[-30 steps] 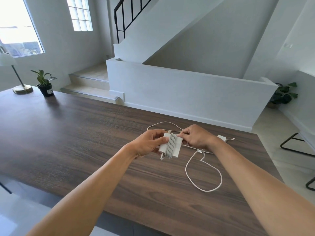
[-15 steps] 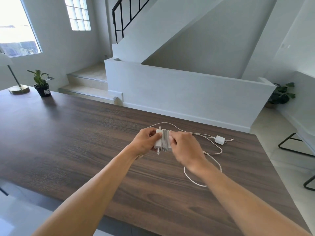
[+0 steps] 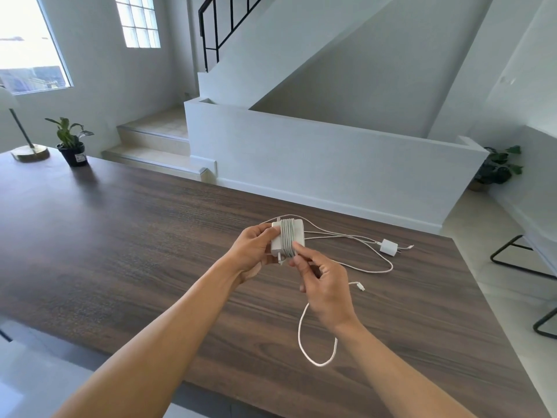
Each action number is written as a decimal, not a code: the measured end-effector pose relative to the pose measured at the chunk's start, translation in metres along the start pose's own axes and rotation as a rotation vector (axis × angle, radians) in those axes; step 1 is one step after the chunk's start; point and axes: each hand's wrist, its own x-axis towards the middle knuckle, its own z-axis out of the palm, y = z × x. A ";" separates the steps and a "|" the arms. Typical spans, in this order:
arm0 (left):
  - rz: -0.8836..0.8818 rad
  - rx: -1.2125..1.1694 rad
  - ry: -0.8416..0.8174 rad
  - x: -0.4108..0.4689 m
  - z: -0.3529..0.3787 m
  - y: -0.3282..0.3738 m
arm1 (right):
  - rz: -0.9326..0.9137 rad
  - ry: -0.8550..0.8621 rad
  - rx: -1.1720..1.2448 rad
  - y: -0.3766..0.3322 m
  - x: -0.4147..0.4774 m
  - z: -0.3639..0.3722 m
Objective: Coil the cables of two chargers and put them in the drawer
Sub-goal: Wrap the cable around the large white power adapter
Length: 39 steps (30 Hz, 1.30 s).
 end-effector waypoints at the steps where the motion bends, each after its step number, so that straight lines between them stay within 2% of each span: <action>1: 0.000 -0.030 -0.005 -0.001 0.001 0.000 | 0.078 -0.008 0.117 0.001 0.001 -0.001; 3: 0.008 -0.100 -0.005 -0.003 0.002 0.001 | 0.203 -0.022 0.252 0.006 0.000 -0.005; 5: 0.026 -0.186 -0.040 -0.005 0.002 0.008 | 0.307 -0.029 0.276 0.013 -0.003 -0.009; 8: 0.018 -0.100 -0.205 -0.011 0.005 0.020 | 0.381 -0.041 0.240 0.016 0.006 -0.017; 11: -0.010 -0.019 -0.333 -0.015 0.010 0.020 | 0.289 -0.173 -0.076 0.005 0.030 -0.030; 14: -0.042 0.028 -0.374 -0.016 0.003 0.022 | 0.180 -0.302 -0.368 -0.006 0.051 -0.044; 19: -0.091 0.122 -0.423 -0.022 -0.007 0.021 | 0.163 -0.395 -0.511 -0.024 0.073 -0.058; 23: -0.082 0.154 -0.389 -0.022 -0.011 0.022 | 0.146 -0.395 -0.544 -0.032 0.077 -0.052; 32: 0.012 0.449 -0.253 -0.022 -0.006 0.023 | 0.182 -0.254 -0.606 -0.044 0.068 -0.035; 39: 0.036 0.365 0.005 -0.010 0.002 0.013 | -0.126 -0.078 -0.665 -0.038 0.036 -0.014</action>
